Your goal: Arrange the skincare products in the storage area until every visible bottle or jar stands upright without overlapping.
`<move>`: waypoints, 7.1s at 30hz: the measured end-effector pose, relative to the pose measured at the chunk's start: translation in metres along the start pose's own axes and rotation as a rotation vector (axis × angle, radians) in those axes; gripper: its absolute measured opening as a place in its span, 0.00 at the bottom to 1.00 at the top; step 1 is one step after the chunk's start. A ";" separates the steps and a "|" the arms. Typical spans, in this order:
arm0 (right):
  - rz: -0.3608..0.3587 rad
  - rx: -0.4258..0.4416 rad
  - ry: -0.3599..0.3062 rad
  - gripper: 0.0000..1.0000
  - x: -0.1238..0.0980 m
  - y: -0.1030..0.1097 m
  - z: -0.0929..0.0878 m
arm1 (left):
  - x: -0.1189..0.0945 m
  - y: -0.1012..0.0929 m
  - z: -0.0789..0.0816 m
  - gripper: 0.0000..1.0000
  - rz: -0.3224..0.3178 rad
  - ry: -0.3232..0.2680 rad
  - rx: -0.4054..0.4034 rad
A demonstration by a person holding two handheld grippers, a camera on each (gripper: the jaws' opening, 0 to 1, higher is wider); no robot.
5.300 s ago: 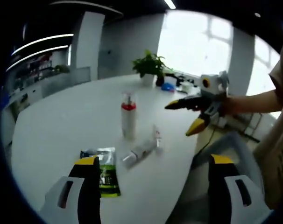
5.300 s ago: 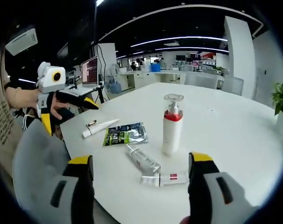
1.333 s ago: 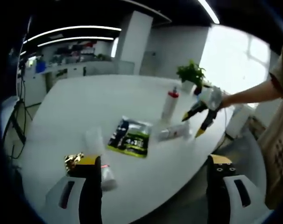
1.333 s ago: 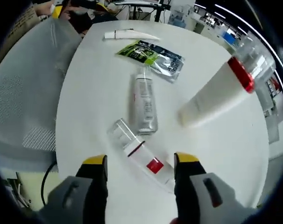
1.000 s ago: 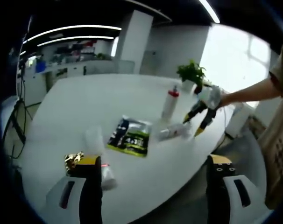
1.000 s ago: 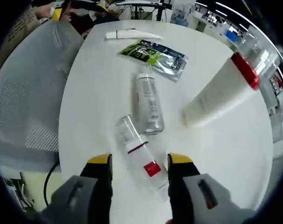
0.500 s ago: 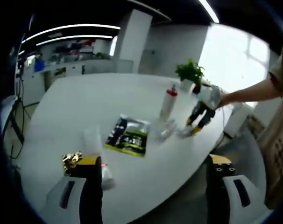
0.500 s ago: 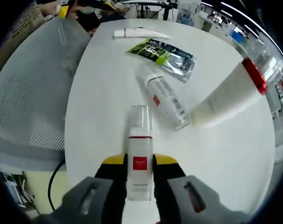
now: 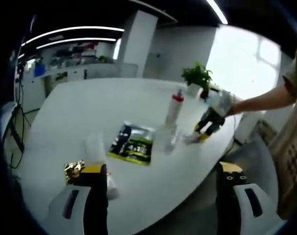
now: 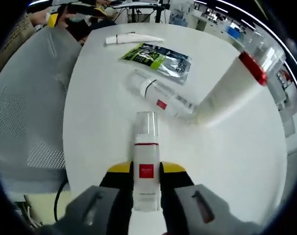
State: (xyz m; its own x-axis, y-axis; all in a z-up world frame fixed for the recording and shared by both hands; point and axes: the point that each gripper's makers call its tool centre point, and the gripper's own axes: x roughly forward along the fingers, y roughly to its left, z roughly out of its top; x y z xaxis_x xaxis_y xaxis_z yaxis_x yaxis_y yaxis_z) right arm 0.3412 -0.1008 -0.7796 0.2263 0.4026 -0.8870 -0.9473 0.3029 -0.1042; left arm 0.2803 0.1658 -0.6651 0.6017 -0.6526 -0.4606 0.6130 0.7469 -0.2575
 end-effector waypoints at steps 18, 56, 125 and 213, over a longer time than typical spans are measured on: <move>-0.116 0.185 -0.264 0.19 -0.026 0.008 0.056 | 0.001 -0.006 0.001 0.89 -0.036 -0.005 0.010; -0.061 0.652 -0.903 0.19 -0.091 0.031 0.182 | 0.012 -0.058 0.072 0.88 -0.260 -0.116 -0.022; -0.475 0.432 -0.717 0.21 -0.115 0.028 0.158 | 0.109 -0.122 0.116 0.16 -0.362 -0.089 0.012; -0.590 0.596 -0.429 0.22 0.000 -0.058 0.069 | 0.244 -0.098 0.058 0.16 -0.496 0.083 0.567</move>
State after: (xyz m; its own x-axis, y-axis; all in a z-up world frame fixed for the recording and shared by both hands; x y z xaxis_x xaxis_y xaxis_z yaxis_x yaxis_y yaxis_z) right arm 0.4121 -0.0583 -0.7426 0.8093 0.2904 -0.5105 -0.4072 0.9038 -0.1314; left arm 0.3965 -0.0741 -0.7028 0.1595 -0.8665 -0.4730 0.9848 0.1733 0.0146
